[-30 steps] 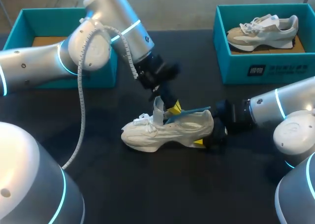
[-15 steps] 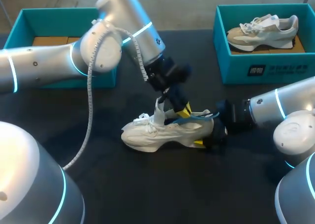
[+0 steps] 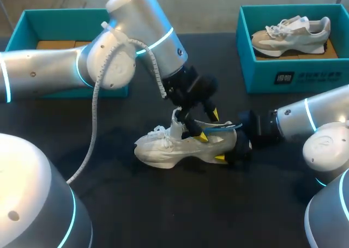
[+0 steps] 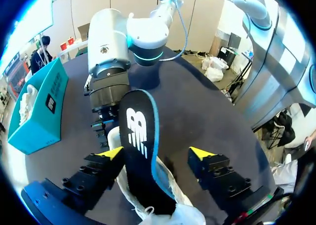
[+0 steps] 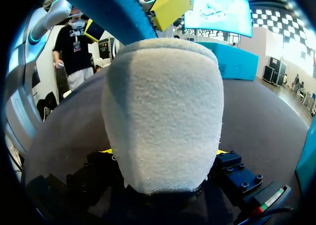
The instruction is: Take the shoe out of the shoebox, open the shoe tongue, remove and reinsert the insole, then place the shoe into the shoebox
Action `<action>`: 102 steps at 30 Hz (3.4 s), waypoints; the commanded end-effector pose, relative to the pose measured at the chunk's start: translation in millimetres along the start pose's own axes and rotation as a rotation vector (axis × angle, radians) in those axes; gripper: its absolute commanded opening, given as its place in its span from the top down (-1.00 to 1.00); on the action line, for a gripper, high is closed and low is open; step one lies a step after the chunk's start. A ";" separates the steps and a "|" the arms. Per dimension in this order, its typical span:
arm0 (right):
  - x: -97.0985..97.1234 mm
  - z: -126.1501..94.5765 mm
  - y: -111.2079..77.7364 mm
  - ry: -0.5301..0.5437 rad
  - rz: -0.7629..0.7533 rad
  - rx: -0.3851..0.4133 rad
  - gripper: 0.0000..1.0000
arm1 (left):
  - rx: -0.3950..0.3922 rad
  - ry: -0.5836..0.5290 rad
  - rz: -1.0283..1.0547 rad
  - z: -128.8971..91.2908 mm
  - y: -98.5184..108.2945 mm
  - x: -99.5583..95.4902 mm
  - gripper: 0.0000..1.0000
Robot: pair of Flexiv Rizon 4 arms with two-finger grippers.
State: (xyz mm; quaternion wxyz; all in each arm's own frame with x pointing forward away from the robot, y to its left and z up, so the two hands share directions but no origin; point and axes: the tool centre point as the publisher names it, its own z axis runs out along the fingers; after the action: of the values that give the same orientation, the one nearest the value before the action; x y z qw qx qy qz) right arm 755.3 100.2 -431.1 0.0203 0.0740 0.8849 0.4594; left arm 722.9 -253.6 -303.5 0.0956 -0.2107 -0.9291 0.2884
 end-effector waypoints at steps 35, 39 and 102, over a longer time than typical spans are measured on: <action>0.2 3.7 -4.0 -0.002 0.000 0.002 1.00 | -0.066 -0.295 0.040 25.8 5.9 -23.6 0.10; 0.2 3.7 -4.0 -0.002 0.000 0.002 1.00 | -0.061 -0.286 0.033 27.6 7.2 -24.8 0.65; 0.2 3.7 -4.0 -0.002 0.000 0.002 1.00 | 0.265 -0.001 0.006 -117.2 -127.8 1.8 1.00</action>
State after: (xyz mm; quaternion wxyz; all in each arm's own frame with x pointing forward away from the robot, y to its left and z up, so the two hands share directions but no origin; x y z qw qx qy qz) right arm 755.3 100.2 -431.0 0.0204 0.0739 0.8849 0.4594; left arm 713.8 -291.6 -133.6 0.1221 -0.1988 -0.8828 0.4078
